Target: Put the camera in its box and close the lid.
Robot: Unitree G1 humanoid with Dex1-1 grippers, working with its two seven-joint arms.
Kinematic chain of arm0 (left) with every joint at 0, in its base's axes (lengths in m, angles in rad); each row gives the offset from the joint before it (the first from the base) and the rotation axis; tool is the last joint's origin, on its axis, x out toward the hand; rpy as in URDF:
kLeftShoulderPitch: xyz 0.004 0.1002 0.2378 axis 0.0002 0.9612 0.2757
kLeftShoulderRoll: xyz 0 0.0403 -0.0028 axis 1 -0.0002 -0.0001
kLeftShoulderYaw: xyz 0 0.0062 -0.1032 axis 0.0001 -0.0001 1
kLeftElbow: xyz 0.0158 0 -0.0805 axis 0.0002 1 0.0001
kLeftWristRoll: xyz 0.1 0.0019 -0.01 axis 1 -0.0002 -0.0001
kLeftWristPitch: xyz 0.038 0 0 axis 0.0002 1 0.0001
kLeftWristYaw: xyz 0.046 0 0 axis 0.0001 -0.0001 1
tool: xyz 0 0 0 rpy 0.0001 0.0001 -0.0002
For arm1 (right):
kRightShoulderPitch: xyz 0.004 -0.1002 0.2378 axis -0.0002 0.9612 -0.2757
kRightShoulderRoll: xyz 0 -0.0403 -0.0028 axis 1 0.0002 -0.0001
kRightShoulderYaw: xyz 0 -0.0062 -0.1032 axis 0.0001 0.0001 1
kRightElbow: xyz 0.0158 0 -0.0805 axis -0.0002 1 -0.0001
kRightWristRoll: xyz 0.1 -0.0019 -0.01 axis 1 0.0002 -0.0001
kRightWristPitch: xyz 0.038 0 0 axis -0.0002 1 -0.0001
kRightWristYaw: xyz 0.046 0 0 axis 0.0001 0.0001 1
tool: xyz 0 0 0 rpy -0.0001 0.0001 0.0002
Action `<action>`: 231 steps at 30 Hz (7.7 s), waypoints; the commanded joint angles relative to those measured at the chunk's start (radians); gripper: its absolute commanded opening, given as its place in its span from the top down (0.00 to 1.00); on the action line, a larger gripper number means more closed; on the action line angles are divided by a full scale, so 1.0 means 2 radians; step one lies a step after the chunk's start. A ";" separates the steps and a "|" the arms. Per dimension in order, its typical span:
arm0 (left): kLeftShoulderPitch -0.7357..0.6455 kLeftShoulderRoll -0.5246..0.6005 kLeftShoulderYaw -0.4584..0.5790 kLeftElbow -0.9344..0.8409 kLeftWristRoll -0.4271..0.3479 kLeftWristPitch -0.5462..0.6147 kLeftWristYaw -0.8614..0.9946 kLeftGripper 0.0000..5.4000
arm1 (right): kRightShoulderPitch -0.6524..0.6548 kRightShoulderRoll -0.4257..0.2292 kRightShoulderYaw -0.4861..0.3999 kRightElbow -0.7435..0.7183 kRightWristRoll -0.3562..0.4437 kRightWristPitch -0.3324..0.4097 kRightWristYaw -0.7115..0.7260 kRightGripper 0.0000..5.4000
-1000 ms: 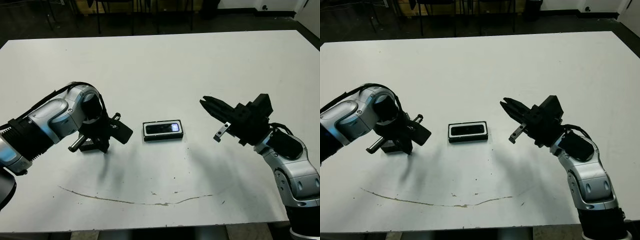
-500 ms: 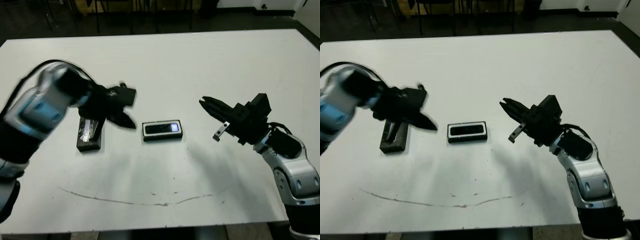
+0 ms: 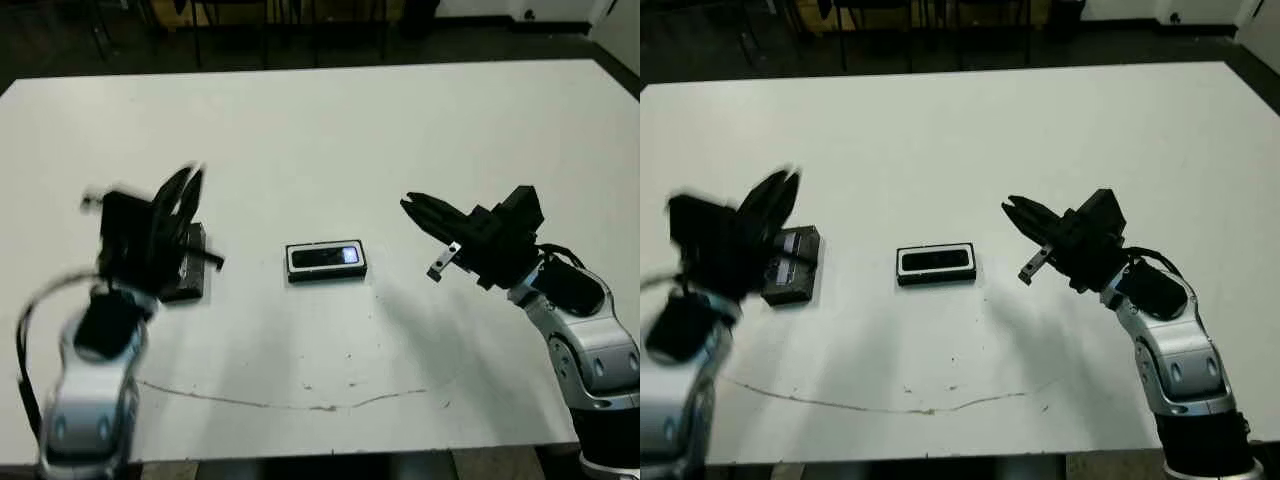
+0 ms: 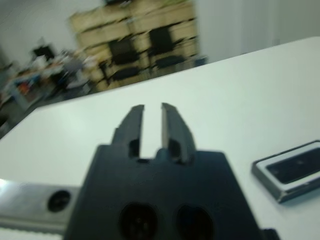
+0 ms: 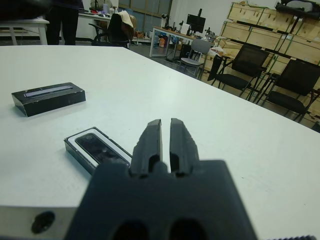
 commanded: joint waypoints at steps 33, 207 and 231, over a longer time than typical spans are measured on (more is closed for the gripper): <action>-0.013 -0.071 0.034 0.066 -0.134 0.068 0.085 0.00 | 0.019 0.032 0.002 0.033 0.009 -0.020 -0.010 1.00; -0.471 0.107 -0.157 0.811 -0.054 -0.214 -0.717 0.50 | -0.023 0.007 -0.037 0.096 -0.009 -0.003 -0.023 1.00; -0.399 0.082 -0.158 0.801 -0.074 -0.205 -0.635 0.50 | -0.018 0.009 -0.036 0.088 -0.007 -0.007 -0.023 1.00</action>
